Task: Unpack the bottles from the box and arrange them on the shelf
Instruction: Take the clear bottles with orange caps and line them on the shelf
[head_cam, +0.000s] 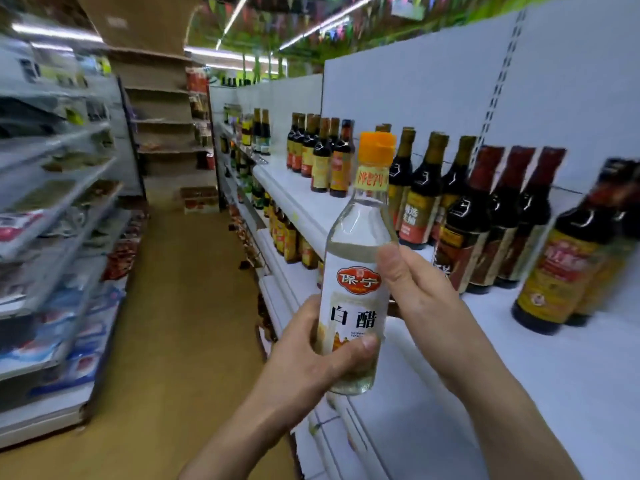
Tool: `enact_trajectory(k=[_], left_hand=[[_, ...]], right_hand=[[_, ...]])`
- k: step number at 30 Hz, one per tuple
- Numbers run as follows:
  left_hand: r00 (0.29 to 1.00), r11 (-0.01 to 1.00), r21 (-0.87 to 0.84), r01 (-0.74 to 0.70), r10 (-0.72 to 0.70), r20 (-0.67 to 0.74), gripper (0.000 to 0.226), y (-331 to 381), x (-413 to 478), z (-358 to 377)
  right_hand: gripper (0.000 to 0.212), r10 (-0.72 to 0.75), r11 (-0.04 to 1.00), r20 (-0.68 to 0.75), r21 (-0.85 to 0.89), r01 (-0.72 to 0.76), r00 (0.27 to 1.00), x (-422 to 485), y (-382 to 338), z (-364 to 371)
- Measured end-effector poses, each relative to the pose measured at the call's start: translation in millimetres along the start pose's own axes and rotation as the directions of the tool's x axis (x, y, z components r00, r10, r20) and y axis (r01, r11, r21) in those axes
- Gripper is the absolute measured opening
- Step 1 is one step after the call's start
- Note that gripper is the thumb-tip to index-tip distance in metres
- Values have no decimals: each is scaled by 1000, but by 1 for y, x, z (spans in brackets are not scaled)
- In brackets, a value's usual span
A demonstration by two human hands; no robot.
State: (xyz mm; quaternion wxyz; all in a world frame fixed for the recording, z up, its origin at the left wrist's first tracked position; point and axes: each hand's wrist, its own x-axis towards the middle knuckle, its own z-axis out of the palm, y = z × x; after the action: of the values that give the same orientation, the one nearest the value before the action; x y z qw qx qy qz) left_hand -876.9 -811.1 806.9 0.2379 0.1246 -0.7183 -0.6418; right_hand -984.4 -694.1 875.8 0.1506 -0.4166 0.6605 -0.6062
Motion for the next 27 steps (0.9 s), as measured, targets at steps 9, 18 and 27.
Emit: enact_trajectory(k=[9, 18, 27], left_hand=[[957, 996, -90, -20, 45, 286, 50, 13, 29, 33], [817, 982, -187, -11, 117, 565, 48, 33, 21, 96], [667, 977, -210, 22, 143, 731, 47, 47, 4, 177]], right_hand=[[50, 35, 991, -301, -113, -72, 953, -29, -18, -29], [57, 29, 967, -548, -195, -162, 836, -93, -42, -66], [58, -5, 930, -722, -258, -262, 692, -162, -59, -110]])
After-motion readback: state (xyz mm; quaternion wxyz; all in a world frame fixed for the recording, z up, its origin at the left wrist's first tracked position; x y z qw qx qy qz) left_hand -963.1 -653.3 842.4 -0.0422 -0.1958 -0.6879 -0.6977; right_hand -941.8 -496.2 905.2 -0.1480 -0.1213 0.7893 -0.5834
